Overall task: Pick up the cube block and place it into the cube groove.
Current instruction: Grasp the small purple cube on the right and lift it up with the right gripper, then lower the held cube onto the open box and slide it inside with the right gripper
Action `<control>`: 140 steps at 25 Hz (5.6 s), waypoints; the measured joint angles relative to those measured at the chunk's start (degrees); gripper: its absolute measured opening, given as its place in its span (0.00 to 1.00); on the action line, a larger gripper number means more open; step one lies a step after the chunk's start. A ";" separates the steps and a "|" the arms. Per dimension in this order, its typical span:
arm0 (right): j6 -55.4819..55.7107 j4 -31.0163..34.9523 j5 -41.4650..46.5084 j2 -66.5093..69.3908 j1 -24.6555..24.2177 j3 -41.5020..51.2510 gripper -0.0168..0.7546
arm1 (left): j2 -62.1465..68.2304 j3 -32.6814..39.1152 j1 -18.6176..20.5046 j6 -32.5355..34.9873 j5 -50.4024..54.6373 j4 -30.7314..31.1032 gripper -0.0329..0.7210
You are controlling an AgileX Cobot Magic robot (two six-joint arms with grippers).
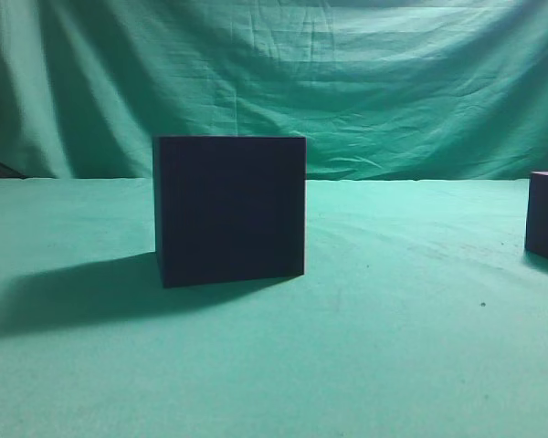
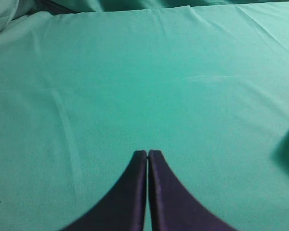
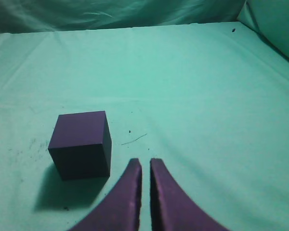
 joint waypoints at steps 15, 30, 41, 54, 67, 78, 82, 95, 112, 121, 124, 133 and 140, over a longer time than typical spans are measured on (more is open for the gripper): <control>0.00 4.34 -18.60 0.00 0.00 0.09 0.02 | 0.00 0.00 0.00 0.00 0.00 0.00 0.04; 0.00 11.21 -5.53 30.70 0.00 -21.00 0.02 | 0.00 0.00 0.00 0.00 0.00 0.00 0.04; -11.90 9.87 20.32 58.57 10.98 -41.97 0.02 | 0.00 0.00 0.00 0.00 0.00 0.00 0.04; 7.30 -6.54 31.33 83.09 17.10 -55.26 0.37 | 0.00 0.00 0.00 0.00 0.00 0.00 0.04; 11.87 -6.85 23.06 93.03 17.10 -55.36 0.75 | 0.00 0.00 0.00 0.00 0.00 0.00 0.04; 12.22 -7.84 26.12 93.42 17.10 -57.83 0.58 | 0.00 0.00 0.00 0.00 0.00 0.00 0.04; 12.29 -7.03 33.29 93.42 17.46 -65.45 0.58 | 0.00 0.00 0.00 0.00 0.00 0.00 0.04; 18.43 -5.59 43.89 95.54 42.26 -88.34 0.58 | 0.00 0.00 0.00 0.00 0.00 0.00 0.04; 22.23 -5.50 43.77 107.35 47.35 -94.17 0.58 | 0.00 0.00 0.00 0.00 0.00 0.00 0.04; 24.21 -5.92 44.66 109.73 47.35 -94.31 0.58 | 0.00 0.00 0.00 0.00 0.00 0.00 0.04; 24.34 -6.28 44.55 109.78 47.35 -94.35 0.58 | 0.00 0.00 0.00 0.00 0.00 0.00 0.04; 23.58 -6.91 45.74 109.78 47.35 -95.28 0.70 | 0.00 0.00 0.00 0.00 0.00 0.00 0.04; 21.99 -10.67 48.51 109.50 47.35 -102.36 0.71 | 0.00 0.00 0.00 0.00 0.00 0.00 0.04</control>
